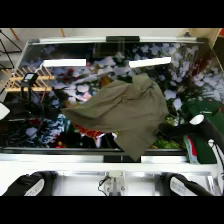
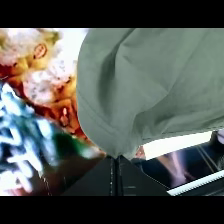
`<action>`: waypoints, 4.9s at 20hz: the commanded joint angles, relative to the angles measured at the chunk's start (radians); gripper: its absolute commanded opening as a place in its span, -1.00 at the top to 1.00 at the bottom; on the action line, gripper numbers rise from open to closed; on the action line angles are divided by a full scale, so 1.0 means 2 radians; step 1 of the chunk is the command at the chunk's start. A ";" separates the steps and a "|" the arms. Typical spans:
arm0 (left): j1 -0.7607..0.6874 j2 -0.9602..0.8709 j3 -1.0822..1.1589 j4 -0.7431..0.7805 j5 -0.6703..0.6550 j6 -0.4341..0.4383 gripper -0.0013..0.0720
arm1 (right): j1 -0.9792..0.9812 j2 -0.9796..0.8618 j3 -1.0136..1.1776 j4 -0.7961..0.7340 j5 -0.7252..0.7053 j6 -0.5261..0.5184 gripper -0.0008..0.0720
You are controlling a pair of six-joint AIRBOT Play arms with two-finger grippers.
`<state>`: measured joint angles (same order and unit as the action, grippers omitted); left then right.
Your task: Fold the shirts.
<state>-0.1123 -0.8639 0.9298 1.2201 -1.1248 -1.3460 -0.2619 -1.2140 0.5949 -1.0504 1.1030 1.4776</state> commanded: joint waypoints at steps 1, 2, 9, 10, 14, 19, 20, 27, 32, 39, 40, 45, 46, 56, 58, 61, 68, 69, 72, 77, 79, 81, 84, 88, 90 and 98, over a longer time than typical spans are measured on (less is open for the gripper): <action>0.000 0.000 0.000 0.000 -0.001 -0.001 0.89 | 0.000 -0.014 0.000 0.045 -0.036 -0.026 0.34; 0.000 0.000 0.000 0.000 -0.001 0.000 0.90 | 0.000 -0.014 0.007 0.046 -0.031 -0.028 0.70; 0.006 0.001 0.119 0.004 -0.001 0.000 0.90 | -0.001 0.065 0.252 0.046 0.081 -0.109 0.80; 0.011 0.001 0.181 0.004 -0.001 0.000 0.90 | -0.003 0.087 0.314 0.044 0.091 -0.140 0.80; 0.026 0.001 0.457 0.006 -0.001 0.000 0.90 | -0.002 0.180 0.565 -0.054 -0.001 -0.174 0.80; 0.025 0.042 0.585 0.006 -0.002 -0.001 0.90 | -0.002 0.270 0.660 -0.084 -0.063 -0.143 0.80; 0.025 0.059 0.576 0.007 -0.005 -0.001 0.90 | -0.002 0.281 0.660 -0.097 -0.045 -0.126 0.80; 0.025 0.101 0.519 0.126 -0.118 -0.042 0.90 | -0.002 0.273 0.658 -0.206 0.087 -0.094 0.80; 0.025 0.080 0.382 0.138 -0.121 -0.042 0.90 | -0.002 0.184 0.604 -0.174 0.222 -0.065 0.80; 0.029 -0.088 0.193 0.148 -0.013 -0.039 0.90 | 0.115 -0.005 0.394 -0.179 0.041 -0.055 0.80; 0.029 -0.124 0.196 0.150 0.006 -0.040 0.90 | 0.132 -0.038 0.397 -0.199 -0.010 -0.040 0.80; 0.043 -0.278 0.250 0.155 0.090 -0.042 0.90 | 0.141 -0.157 0.435 -0.183 -0.212 0.038 0.80; 0.044 -0.302 0.259 0.155 0.109 -0.042 0.90 | 0.141 -0.172 0.440 -0.175 -0.228 0.038 0.80; 0.047 -0.396 0.273 0.150 0.102 -0.077 0.89 | 0.137 -0.228 0.441 -0.189 -0.099 0.029 0.80; 0.051 -0.395 0.284 0.150 -0.006 -0.044 0.89 | 0.132 -0.214 0.440 -0.219 0.009 0.011 0.79; 0.054 -0.395 0.277 0.150 -0.123 -0.011 0.90 | 0.132 -0.211 0.438 -0.252 0.115 0.011 0.80; 0.054 -0.416 0.261 0.117 -0.120 0.003 0.90 | 0.132 -0.228 0.407 -0.247 0.050 0.027 0.80; 0.054 -0.420 0.261 0.109 -0.120 0.000 0.90 | 0.132 -0.230 0.407 -0.247 0.043 0.029 0.80; 0.053 -0.421 0.261 0.090 -0.125 -0.001 0.90 | 0.132 -0.231 0.407 -0.255 0.033 0.028 0.80; 0.053 -0.421 0.239 0.085 -0.139 -0.019 0.90 | 0.132 -0.231 0.407 -0.260 0.032 0.033 0.79; 0.053 -0.422 0.222 0.079 -0.140 -0.019 0.89 | 0.132 -0.231 0.407 -0.259 0.033 0.038 0.77; 0.054 -0.420 0.226 0.080 -0.154 -0.019 0.29 | 0.132 -0.225 0.407 -0.261 0.050 0.038 0.38; 0.070 -0.406 0.265 0.080 -0.201 -0.019 -0.32 | 0.132 -0.187 0.407 -0.298 0.106 0.015 -0.38; 0.121 -0.345 0.290 0.067 -0.241 -0.019 -0.32 | 0.093 -0.128 0.407 -0.288 0.190 -0.005 -0.38; 0.149 -0.312 0.251 0.040 -0.264 -0.016 -0.36 | 0.051 -0.108 0.397 -0.252 0.220 -0.005 -0.38; 0.226 -0.132 -0.152 -0.060 -0.113 0.053 -0.53 | -0.029 -0.007 0.280 -0.132 0.180 -0.025 -0.38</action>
<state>0.2909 -1.2282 0.8516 1.1923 -1.4731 -1.3006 -0.2886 -1.2808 1.2022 -1.4014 1.4845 1.4418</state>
